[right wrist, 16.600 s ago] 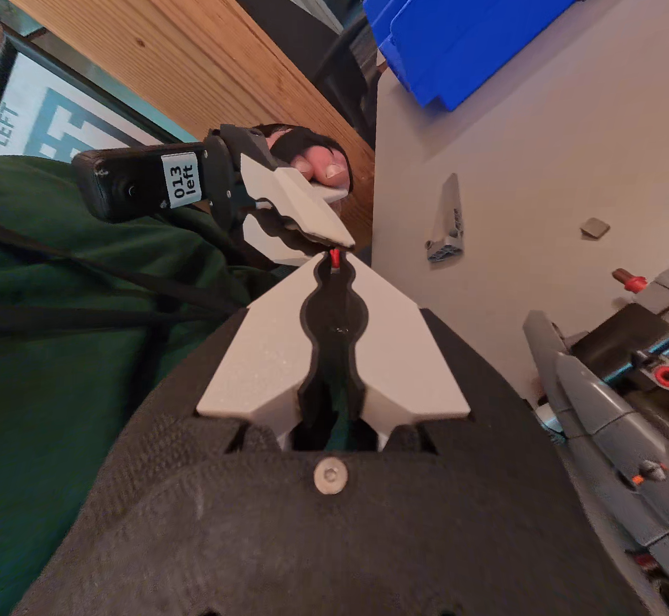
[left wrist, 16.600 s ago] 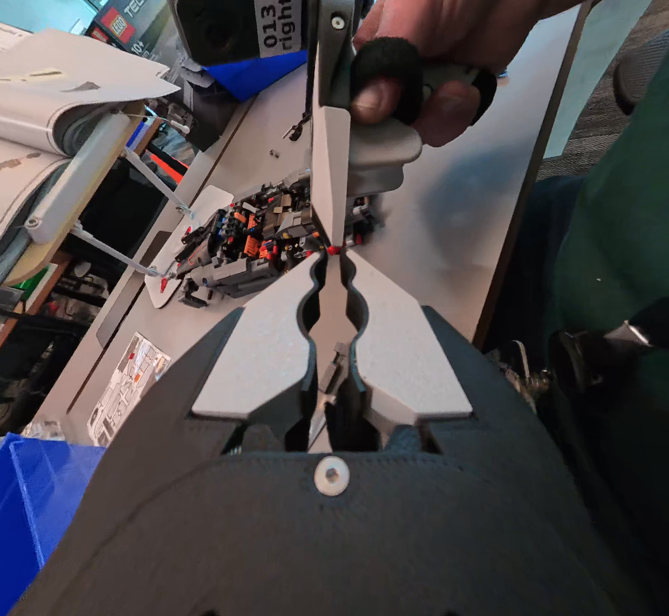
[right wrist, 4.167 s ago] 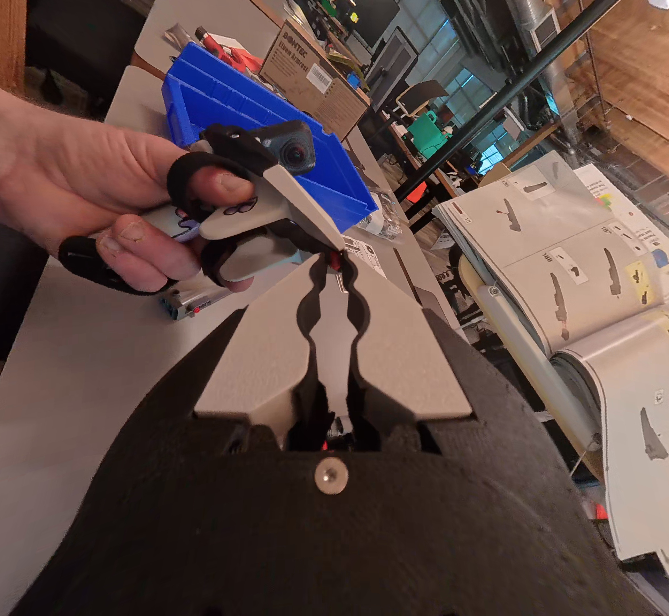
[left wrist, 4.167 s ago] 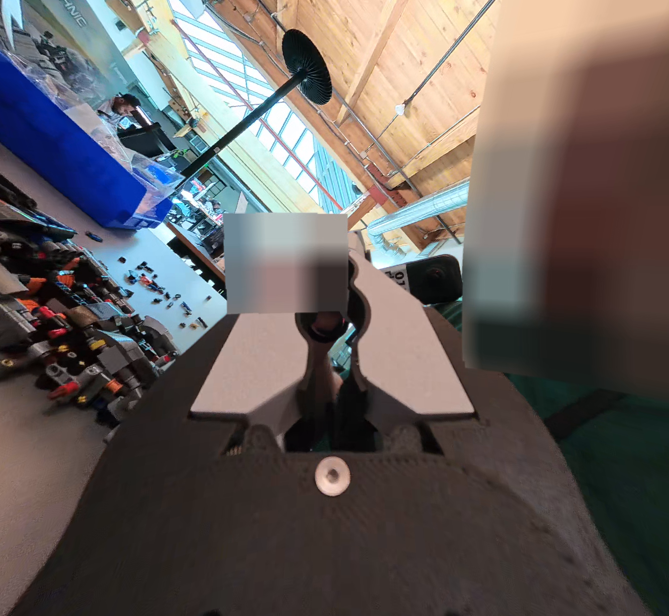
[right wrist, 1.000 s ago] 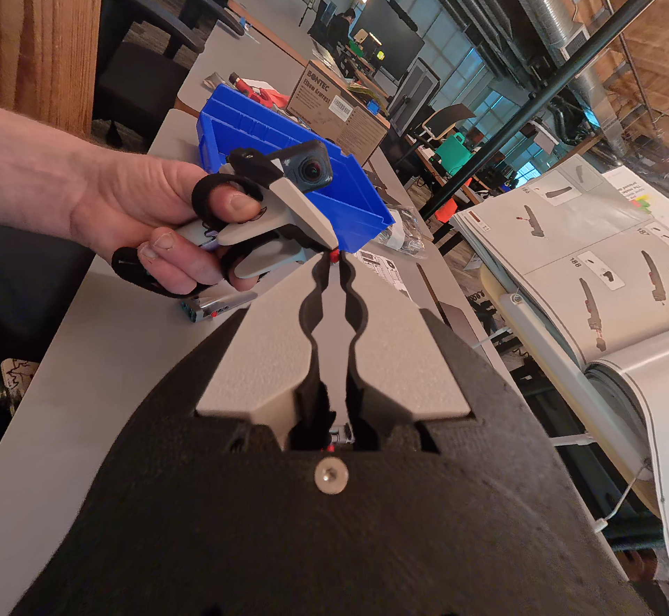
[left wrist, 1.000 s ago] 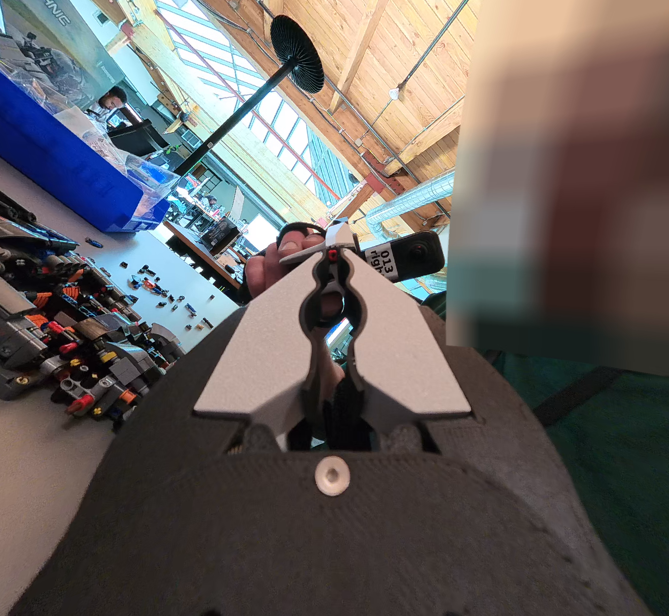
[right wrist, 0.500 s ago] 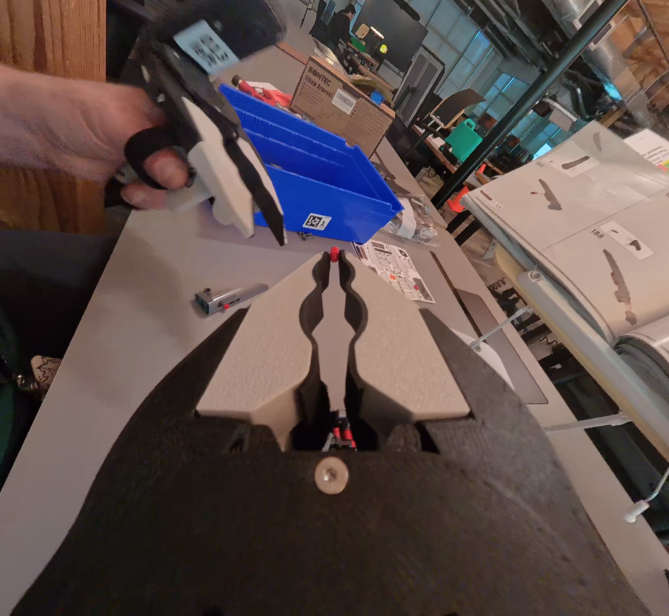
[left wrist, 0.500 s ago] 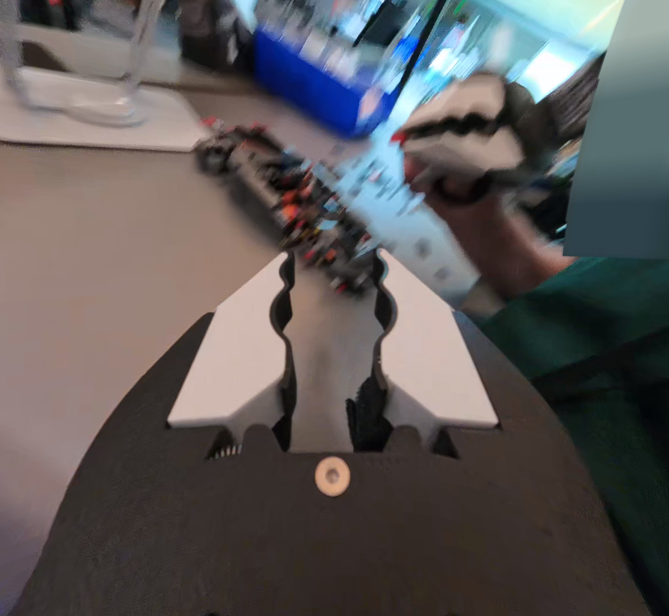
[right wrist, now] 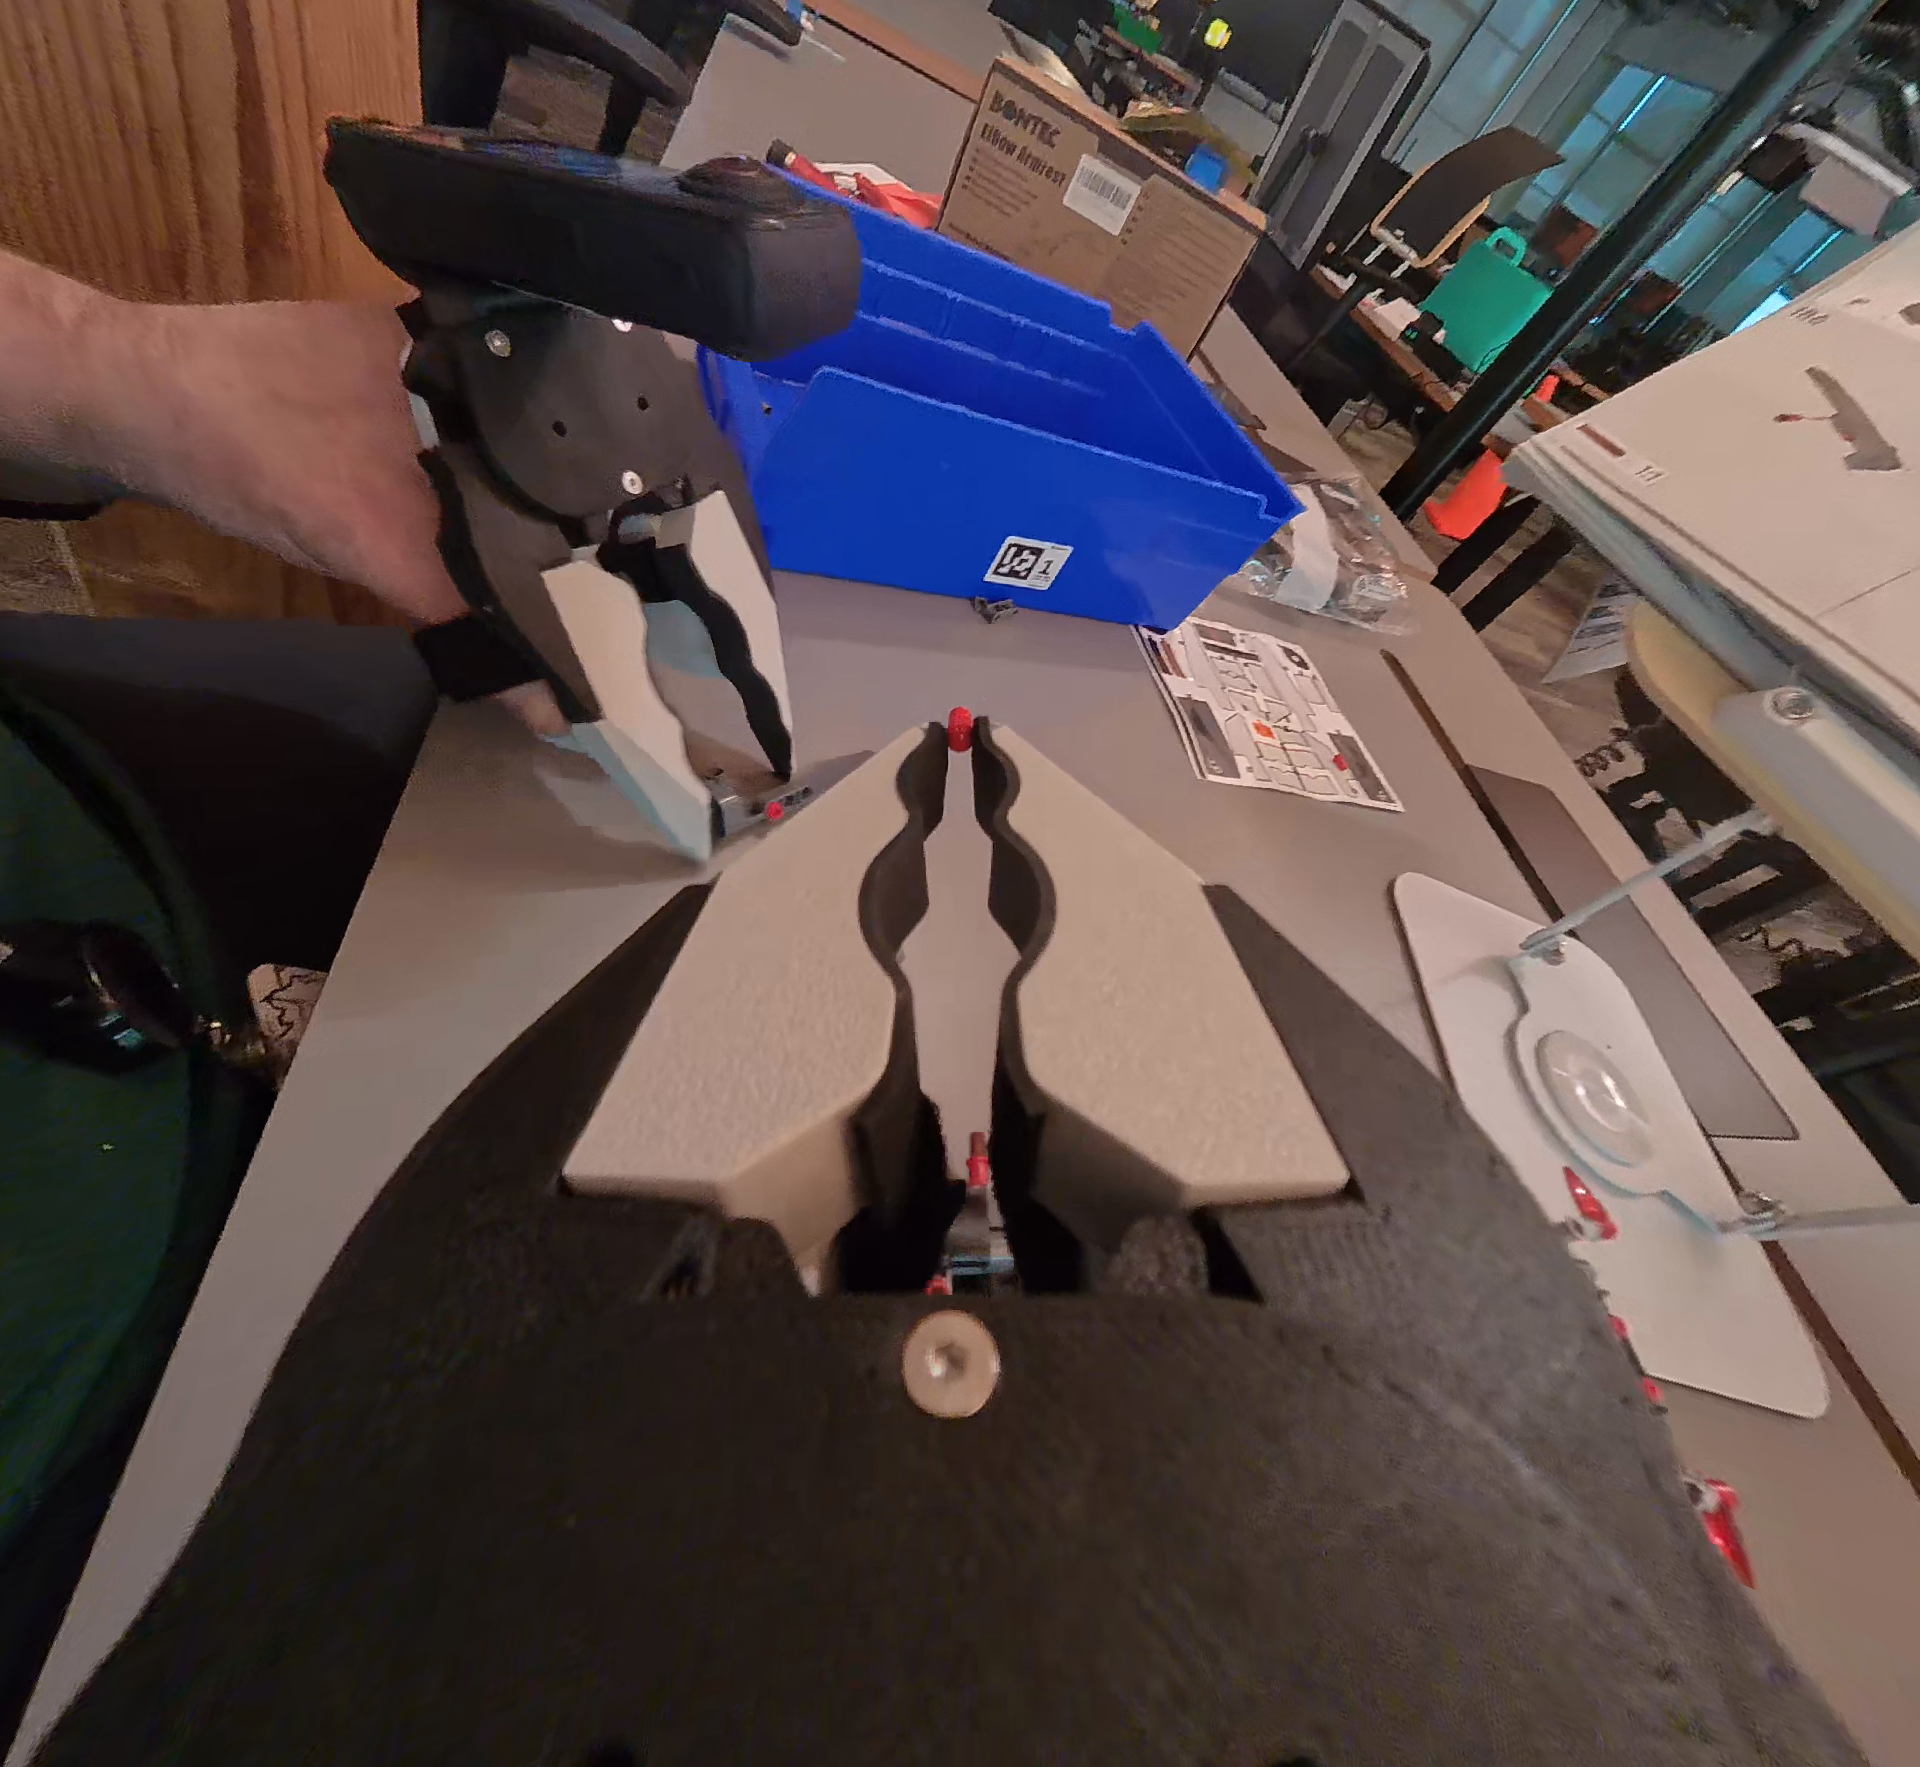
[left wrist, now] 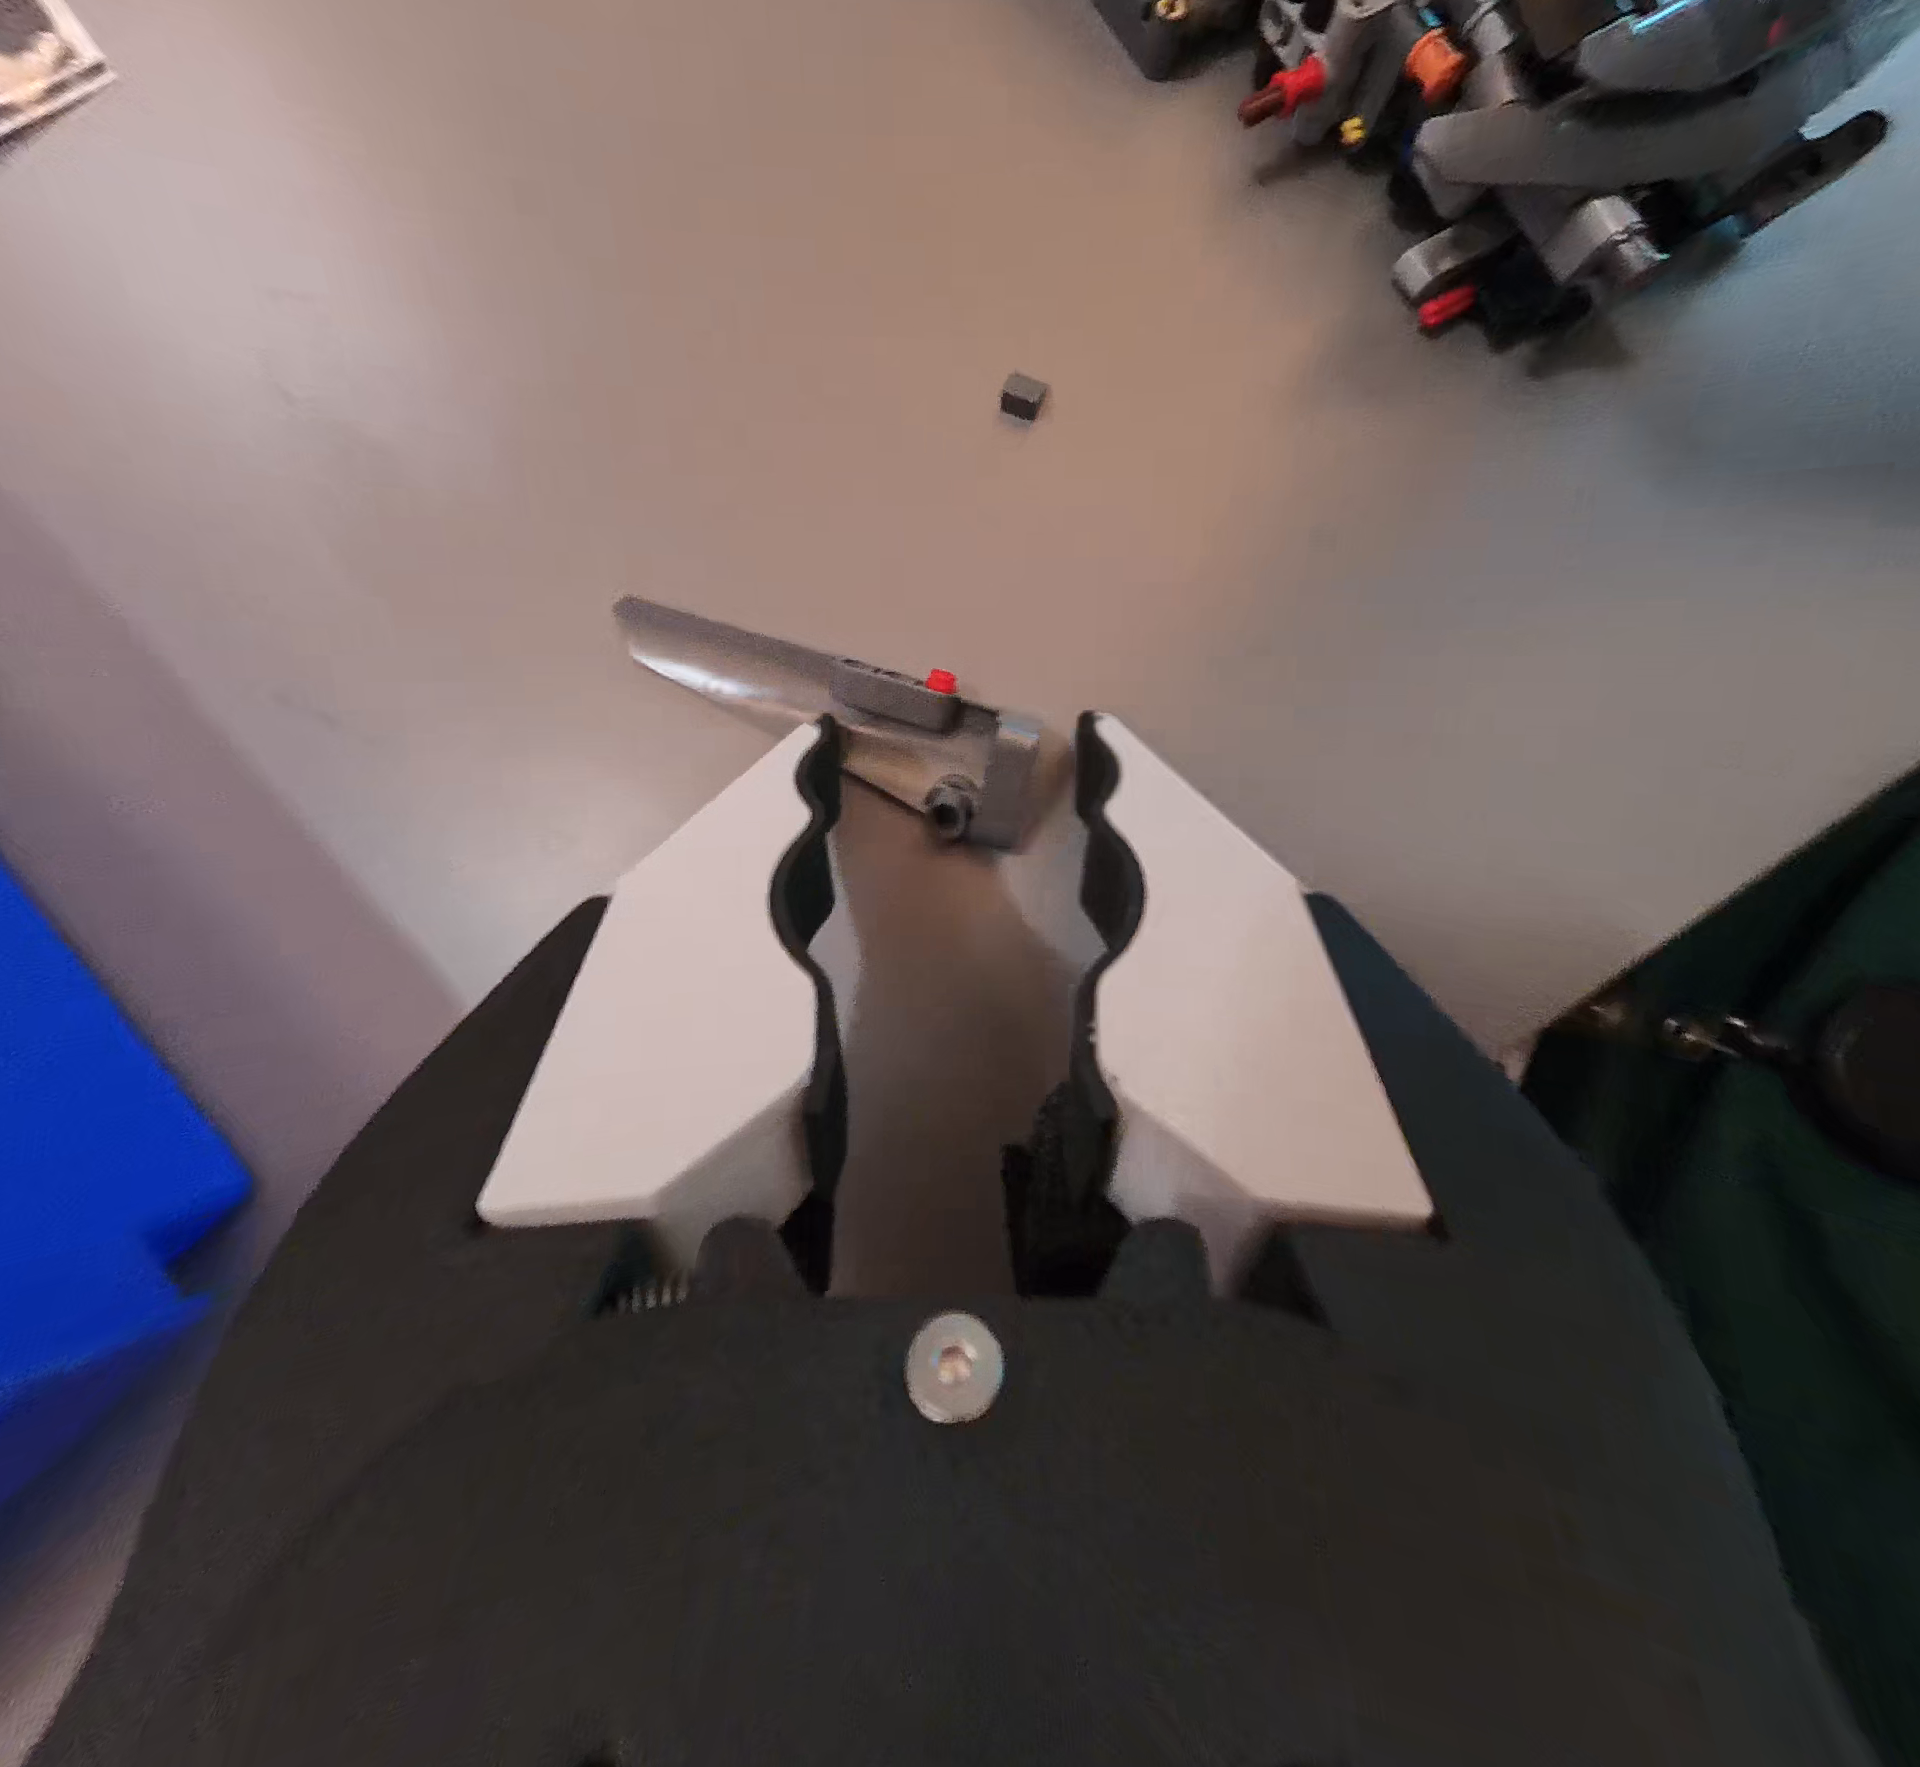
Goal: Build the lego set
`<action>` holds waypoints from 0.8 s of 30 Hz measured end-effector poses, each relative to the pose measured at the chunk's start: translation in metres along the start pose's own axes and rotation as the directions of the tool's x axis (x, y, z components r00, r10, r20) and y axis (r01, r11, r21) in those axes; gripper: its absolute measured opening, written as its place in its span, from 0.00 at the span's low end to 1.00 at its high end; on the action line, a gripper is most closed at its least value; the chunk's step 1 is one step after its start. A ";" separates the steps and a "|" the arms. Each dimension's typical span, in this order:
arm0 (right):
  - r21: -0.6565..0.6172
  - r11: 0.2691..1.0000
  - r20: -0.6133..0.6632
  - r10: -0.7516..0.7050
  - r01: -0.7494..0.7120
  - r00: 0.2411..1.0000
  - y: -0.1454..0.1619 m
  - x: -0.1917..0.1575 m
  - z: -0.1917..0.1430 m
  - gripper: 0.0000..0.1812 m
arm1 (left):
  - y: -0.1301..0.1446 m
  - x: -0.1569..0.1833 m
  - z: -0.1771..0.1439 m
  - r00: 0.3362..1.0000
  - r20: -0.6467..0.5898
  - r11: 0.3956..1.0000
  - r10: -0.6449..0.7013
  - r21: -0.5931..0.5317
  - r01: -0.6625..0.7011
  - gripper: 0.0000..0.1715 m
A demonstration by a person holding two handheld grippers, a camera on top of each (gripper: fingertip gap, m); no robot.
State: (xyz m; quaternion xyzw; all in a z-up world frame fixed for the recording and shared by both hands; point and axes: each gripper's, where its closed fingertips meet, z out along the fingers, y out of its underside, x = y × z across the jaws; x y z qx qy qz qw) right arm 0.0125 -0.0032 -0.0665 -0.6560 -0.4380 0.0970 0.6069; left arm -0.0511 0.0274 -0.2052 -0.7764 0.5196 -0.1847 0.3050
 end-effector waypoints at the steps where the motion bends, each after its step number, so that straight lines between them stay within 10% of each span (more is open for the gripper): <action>1: -0.007 1.000 0.010 0.003 -0.003 1.000 0.001 -0.003 0.002 0.01 | 0.000 -0.003 0.000 1.000 0.015 1.000 0.002 -0.003 -0.002 0.22; 24: -0.317 0.944 0.180 0.156 -0.093 0.971 0.046 -0.069 0.087 0.01 | 0.024 0.009 -0.026 0.939 -0.322 0.988 0.122 0.130 -0.084 0.07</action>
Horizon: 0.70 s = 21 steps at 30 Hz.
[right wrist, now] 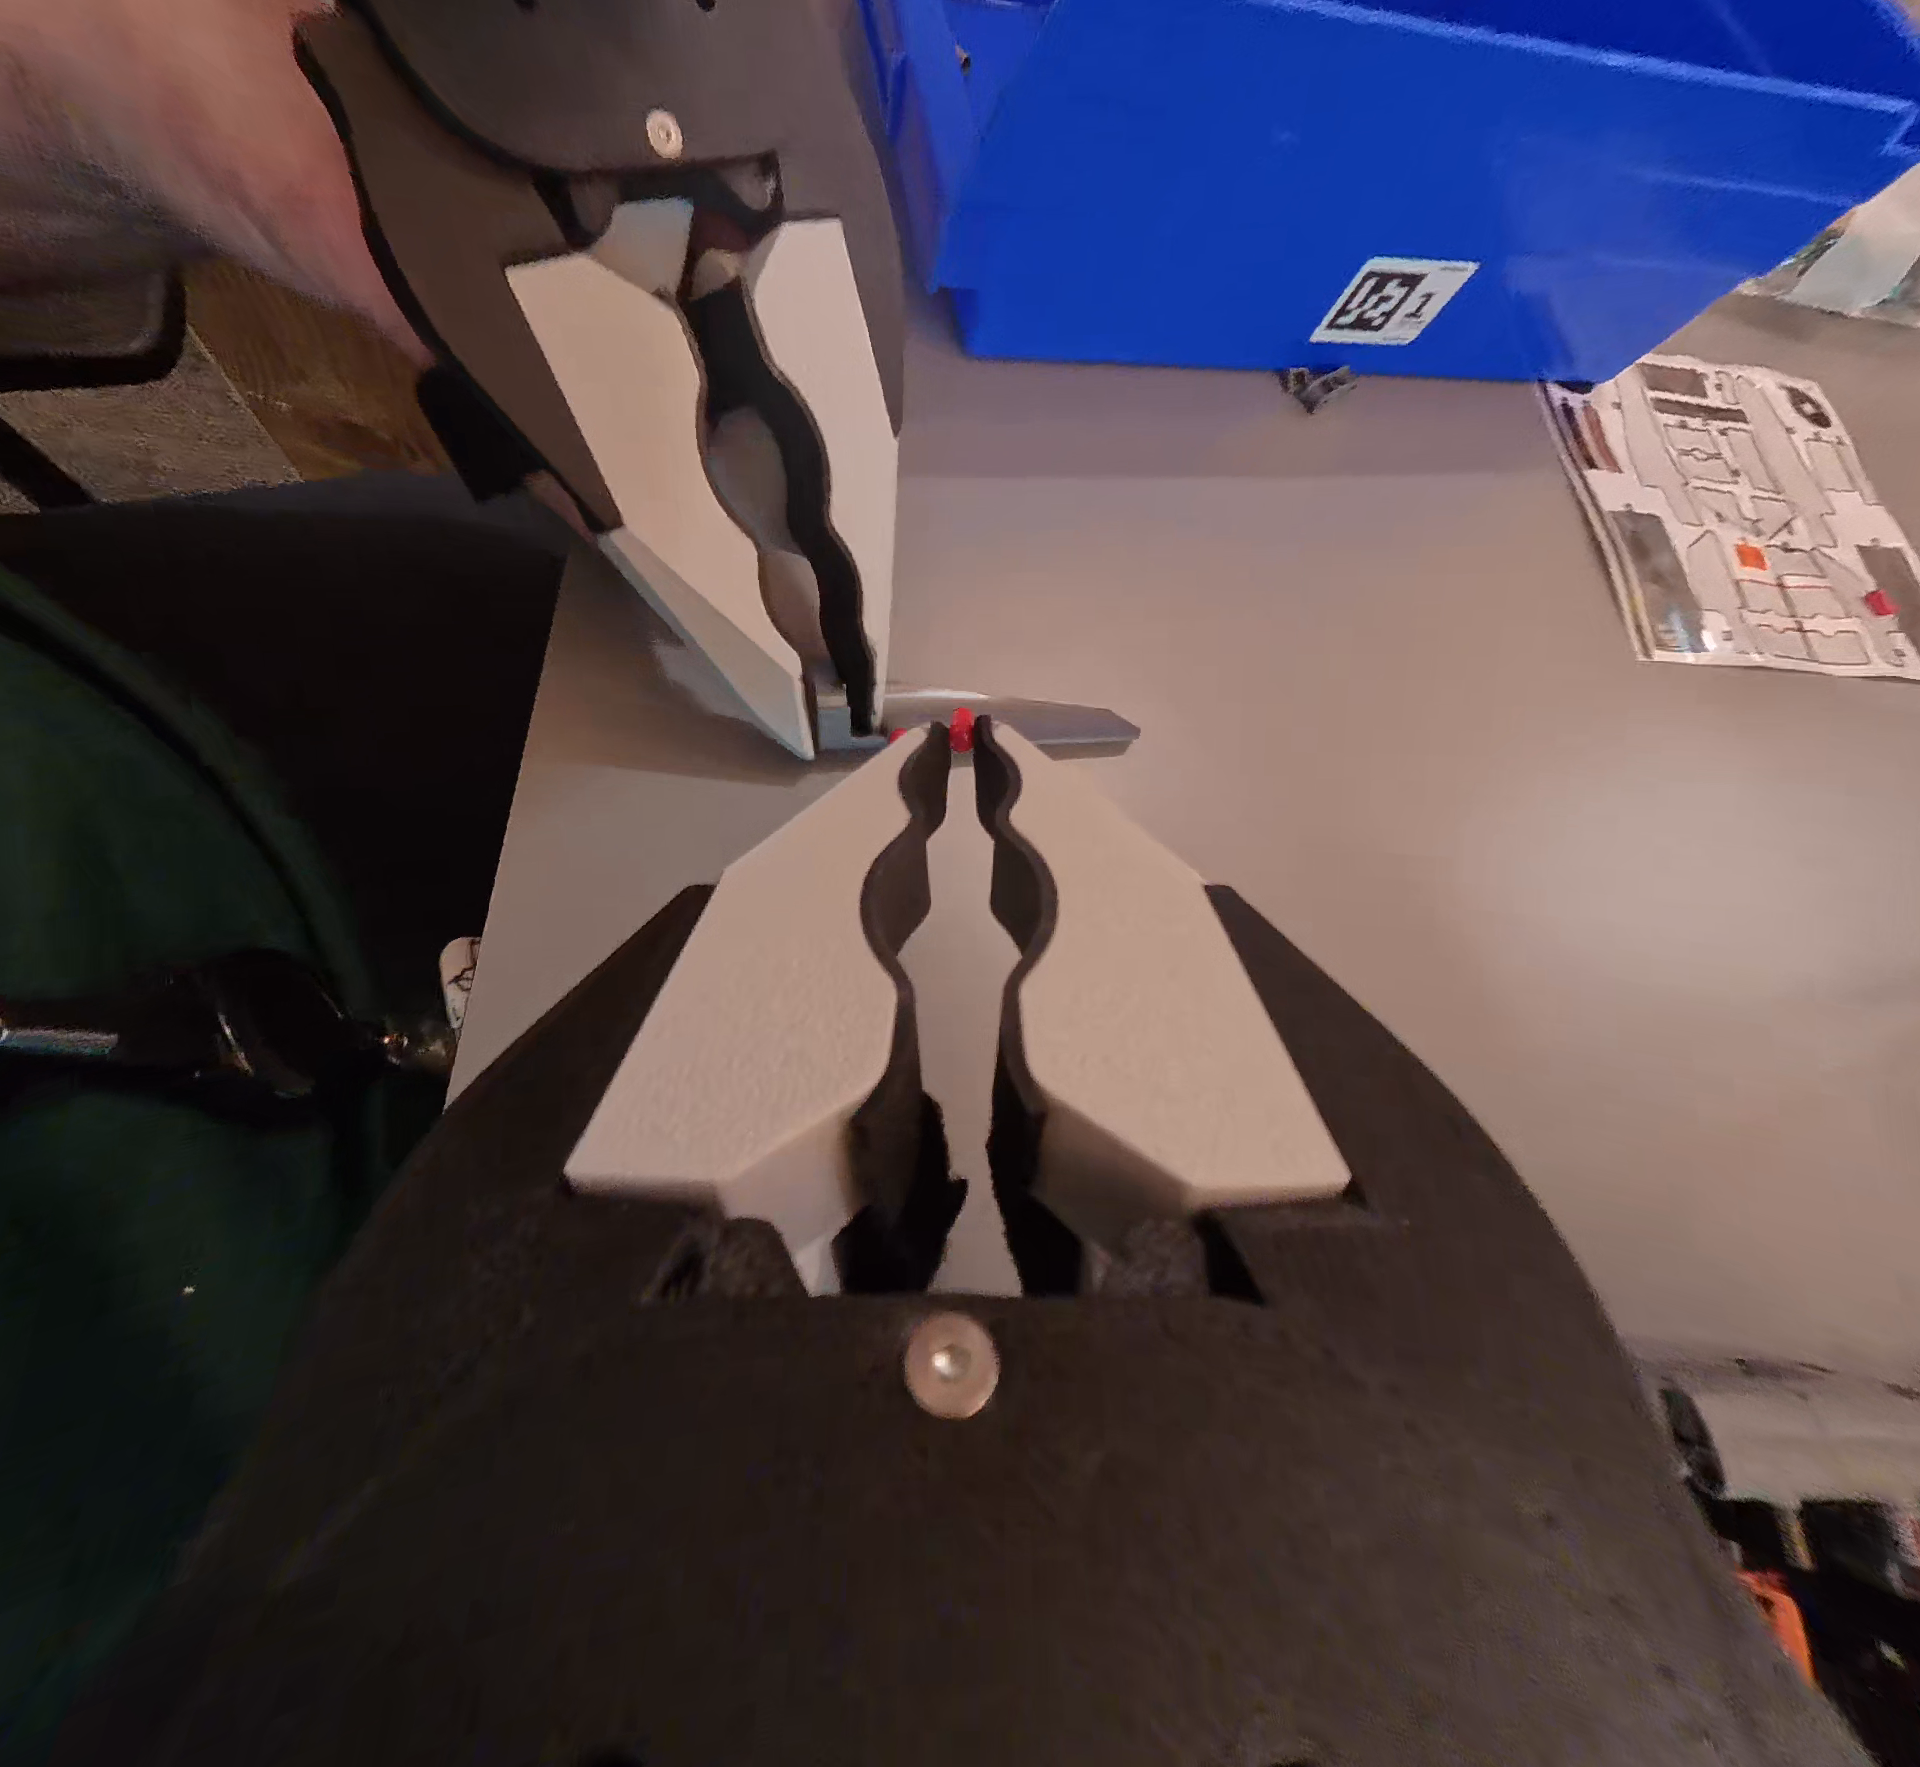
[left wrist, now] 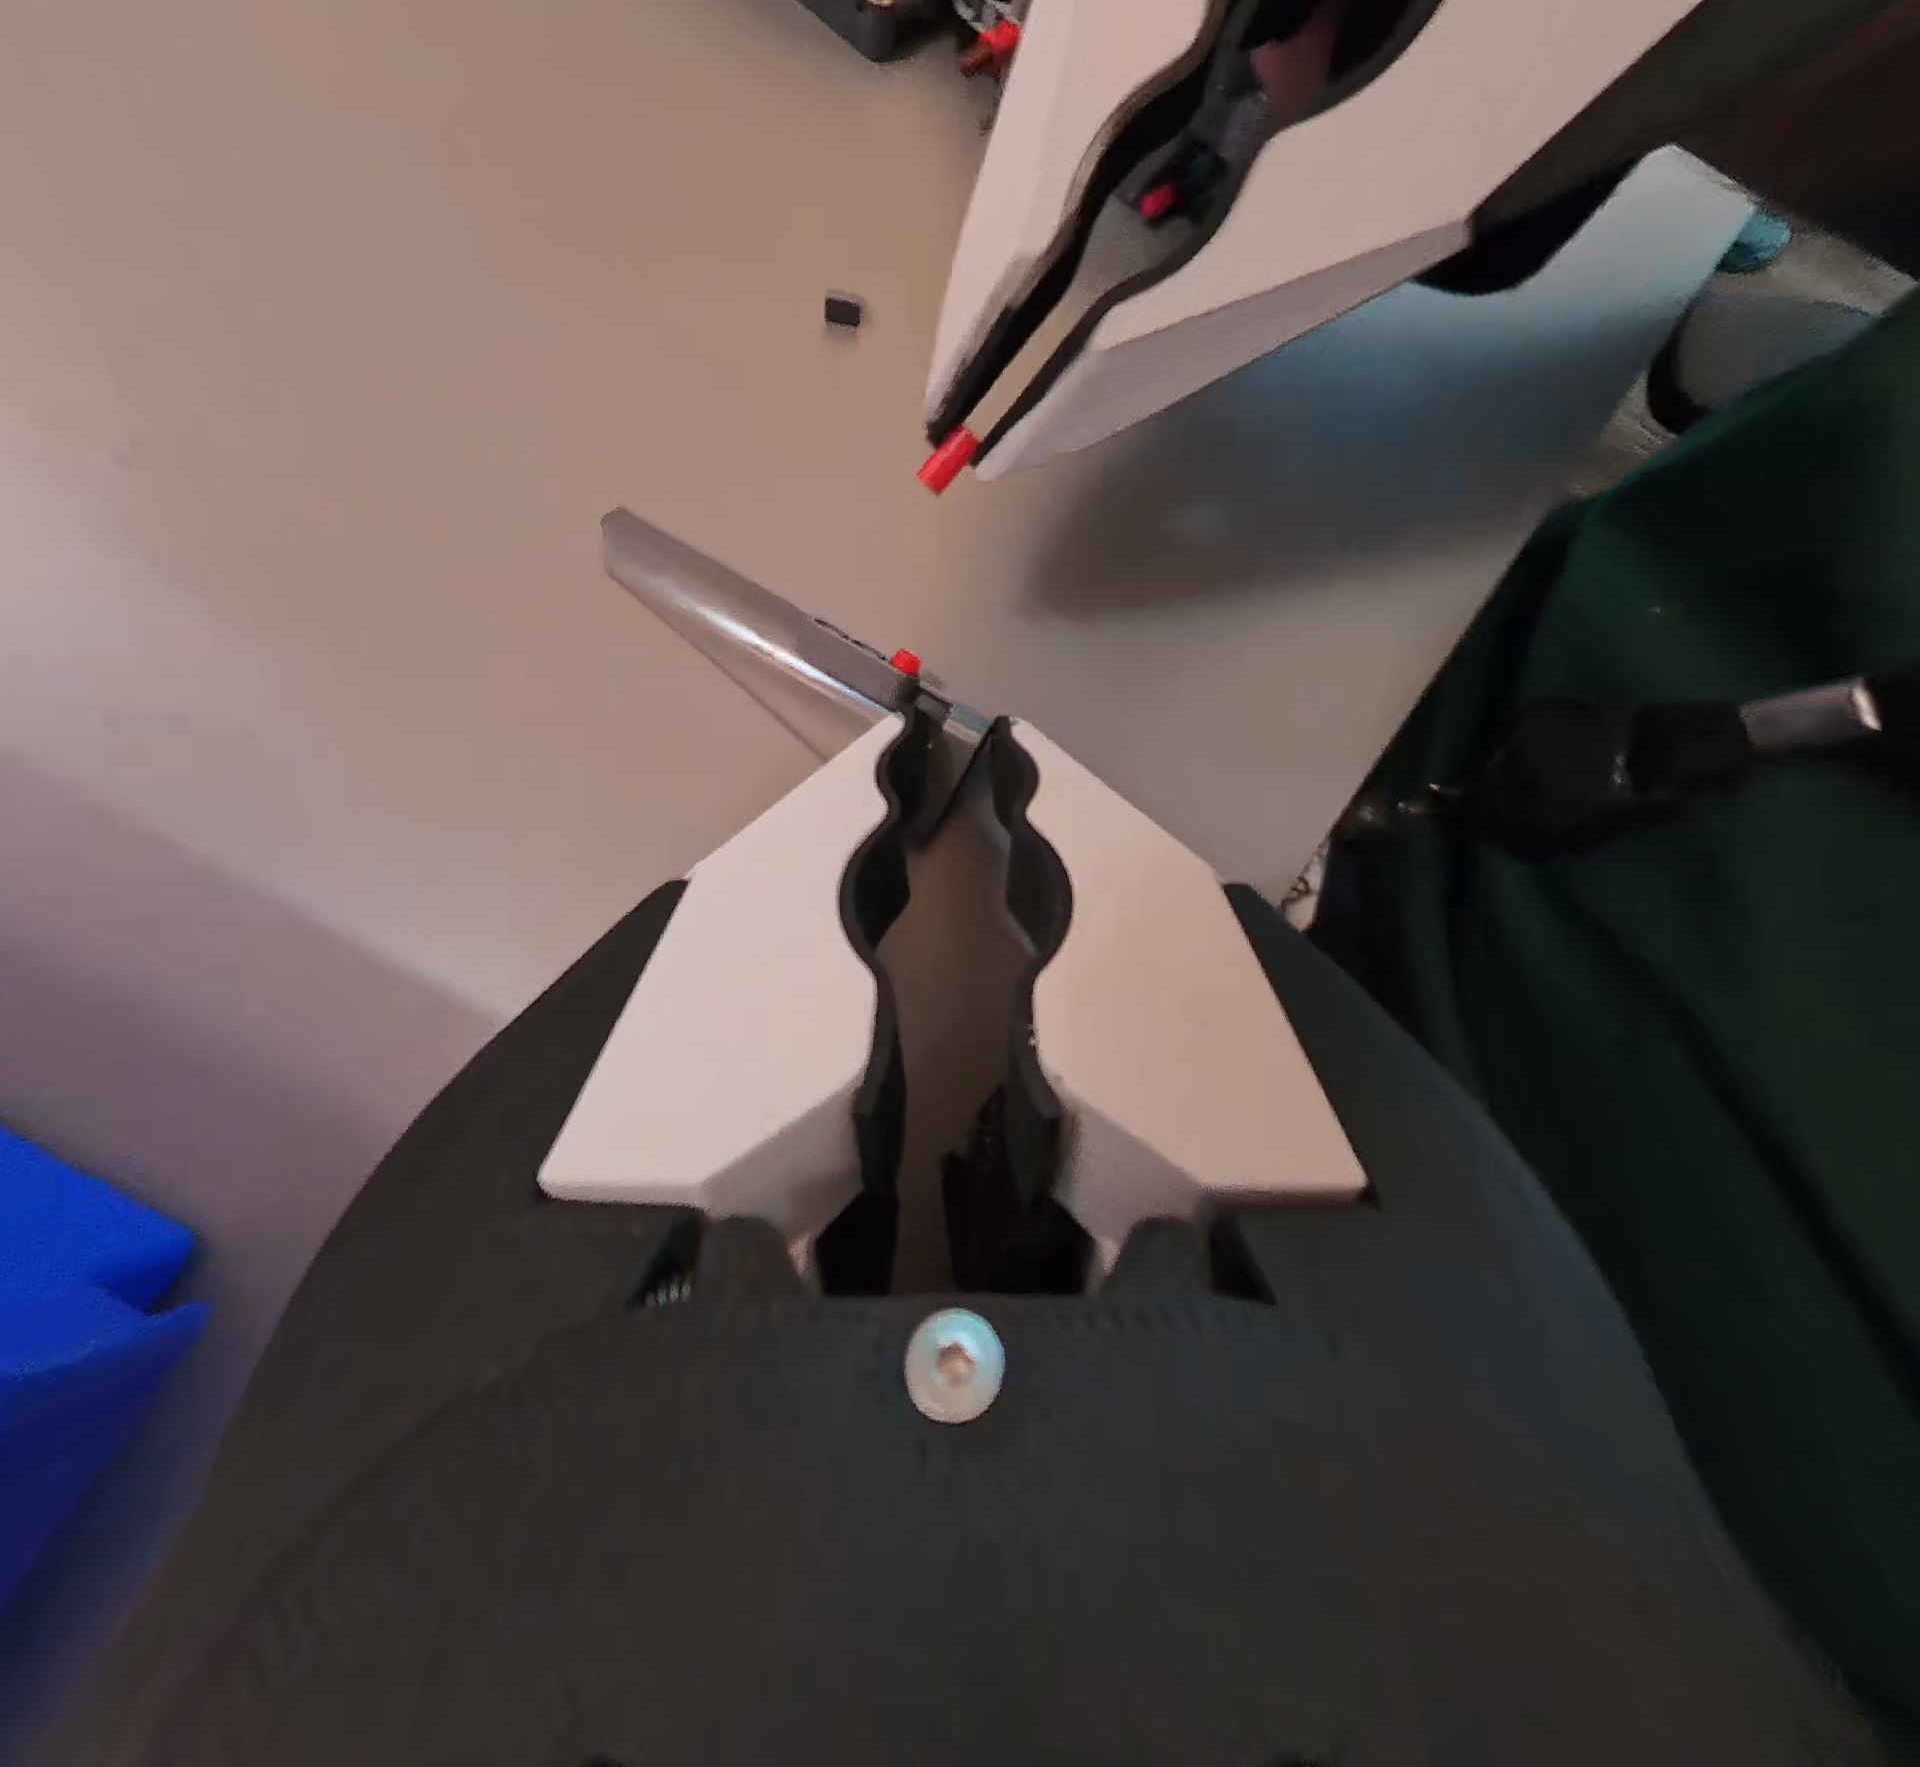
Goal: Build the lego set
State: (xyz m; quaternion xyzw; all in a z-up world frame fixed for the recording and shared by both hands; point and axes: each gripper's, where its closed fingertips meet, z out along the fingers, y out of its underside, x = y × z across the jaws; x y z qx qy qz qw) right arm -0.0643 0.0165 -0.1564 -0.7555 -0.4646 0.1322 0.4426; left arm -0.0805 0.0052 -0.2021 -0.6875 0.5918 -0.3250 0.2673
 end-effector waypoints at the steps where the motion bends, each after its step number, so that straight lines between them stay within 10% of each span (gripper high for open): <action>1: -0.014 1.000 0.001 -0.003 0.003 1.000 0.001 -0.002 0.004 0.01 | 0.002 0.001 -0.003 1.000 -0.016 1.000 0.008 -0.003 -0.008 0.06; 21: -0.085 0.996 0.051 0.005 0.000 0.999 0.011 -0.018 0.042 0.01 | 0.015 0.007 -0.017 0.988 -0.145 0.998 0.060 -0.005 -0.061 0.05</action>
